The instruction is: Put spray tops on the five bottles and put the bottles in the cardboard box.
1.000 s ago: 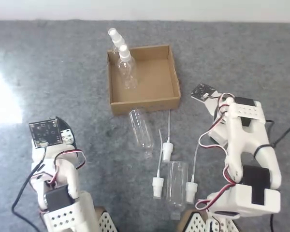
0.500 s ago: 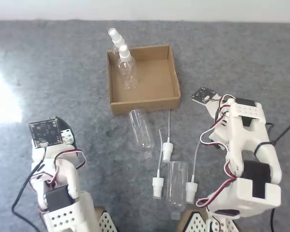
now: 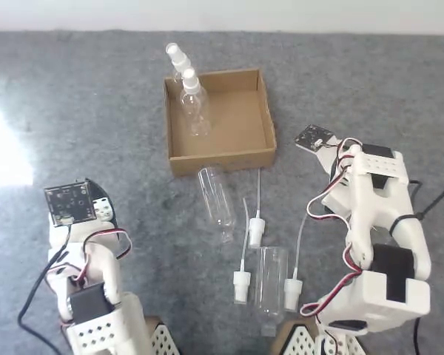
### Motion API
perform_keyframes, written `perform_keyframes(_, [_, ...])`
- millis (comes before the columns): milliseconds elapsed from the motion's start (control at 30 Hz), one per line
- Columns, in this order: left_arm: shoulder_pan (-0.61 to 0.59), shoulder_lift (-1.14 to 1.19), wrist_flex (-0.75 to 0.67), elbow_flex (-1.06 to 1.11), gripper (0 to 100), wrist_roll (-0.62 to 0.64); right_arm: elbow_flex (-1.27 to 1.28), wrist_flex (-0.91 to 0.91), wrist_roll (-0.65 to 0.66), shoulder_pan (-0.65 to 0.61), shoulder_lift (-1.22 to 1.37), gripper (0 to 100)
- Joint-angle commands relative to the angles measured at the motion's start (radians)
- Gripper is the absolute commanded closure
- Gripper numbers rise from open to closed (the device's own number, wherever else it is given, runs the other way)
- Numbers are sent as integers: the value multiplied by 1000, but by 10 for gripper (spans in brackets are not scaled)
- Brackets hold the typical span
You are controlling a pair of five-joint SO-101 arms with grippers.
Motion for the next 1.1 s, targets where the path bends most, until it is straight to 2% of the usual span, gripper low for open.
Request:
perform_keyframes(0, [-3,-6,-35,-10,944,-9,-52,12,15,16,-15,674])
perform_keyframes(267, [-3,-6,-35,-10,944,-9,-51,12,18,16,-8,753])
perform_keyframes(533, [-3,-6,-35,-10,944,-9,-55,13,14,10,-18,898])
perform_keyframes(700, [-3,-6,-35,-10,944,-9,-55,24,12,8,-38,908])
perform_keyframes(800, [-3,-6,-35,-10,944,-9,-55,93,11,2,-102,908])
perform_keyframes(1067, [-3,-6,-35,-10,944,-9,-51,260,-133,-101,-338,908])
